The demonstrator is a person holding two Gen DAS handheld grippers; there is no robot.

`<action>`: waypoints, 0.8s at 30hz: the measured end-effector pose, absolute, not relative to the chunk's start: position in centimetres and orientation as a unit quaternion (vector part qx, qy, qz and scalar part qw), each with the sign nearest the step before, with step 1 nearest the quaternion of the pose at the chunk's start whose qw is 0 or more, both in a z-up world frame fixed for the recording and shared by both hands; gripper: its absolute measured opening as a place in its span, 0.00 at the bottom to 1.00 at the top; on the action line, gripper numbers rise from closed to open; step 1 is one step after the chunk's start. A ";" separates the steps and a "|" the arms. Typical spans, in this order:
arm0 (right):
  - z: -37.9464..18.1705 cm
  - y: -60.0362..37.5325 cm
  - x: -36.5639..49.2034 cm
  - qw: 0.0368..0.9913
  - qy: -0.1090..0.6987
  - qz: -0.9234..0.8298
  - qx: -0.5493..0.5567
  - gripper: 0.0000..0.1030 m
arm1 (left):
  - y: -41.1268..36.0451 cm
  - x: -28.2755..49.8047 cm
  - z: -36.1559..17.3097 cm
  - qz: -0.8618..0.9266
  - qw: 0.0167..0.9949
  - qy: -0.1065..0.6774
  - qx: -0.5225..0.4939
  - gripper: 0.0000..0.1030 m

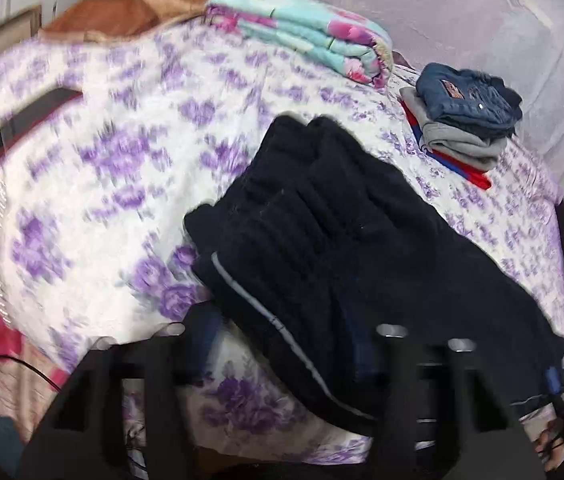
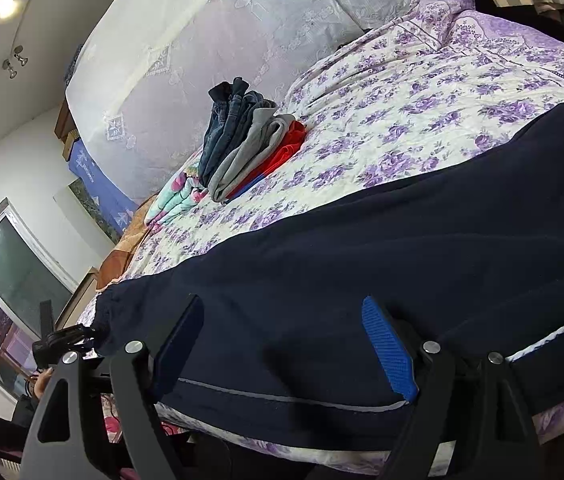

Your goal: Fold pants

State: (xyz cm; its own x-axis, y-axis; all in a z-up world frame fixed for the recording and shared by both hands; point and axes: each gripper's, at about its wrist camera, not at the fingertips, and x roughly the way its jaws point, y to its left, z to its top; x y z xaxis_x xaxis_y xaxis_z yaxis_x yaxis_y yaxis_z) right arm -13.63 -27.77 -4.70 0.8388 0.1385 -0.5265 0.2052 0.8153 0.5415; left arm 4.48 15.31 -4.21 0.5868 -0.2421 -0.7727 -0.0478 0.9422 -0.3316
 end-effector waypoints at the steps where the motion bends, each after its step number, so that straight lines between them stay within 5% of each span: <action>1: -4.7 -27.8 -13.6 0.909 0.284 -0.018 0.303 0.80 | 15.2 4.3 -3.9 -0.055 0.880 0.443 -0.161 0.40; 7: -4.8 -27.6 -13.5 0.909 0.286 -0.018 0.302 0.80 | 14.4 3.1 -1.4 -0.059 0.904 0.396 -0.147 0.33; 16: -5.1 -27.2 -13.1 0.909 0.298 -0.018 0.290 0.80 | 15.1 4.7 -2.2 -0.051 0.885 0.438 -0.147 0.39; 24: -4.4 -26.4 -13.4 0.912 0.300 -0.007 0.279 0.80 | 16.5 5.1 -0.5 -0.039 0.906 0.396 -0.145 0.31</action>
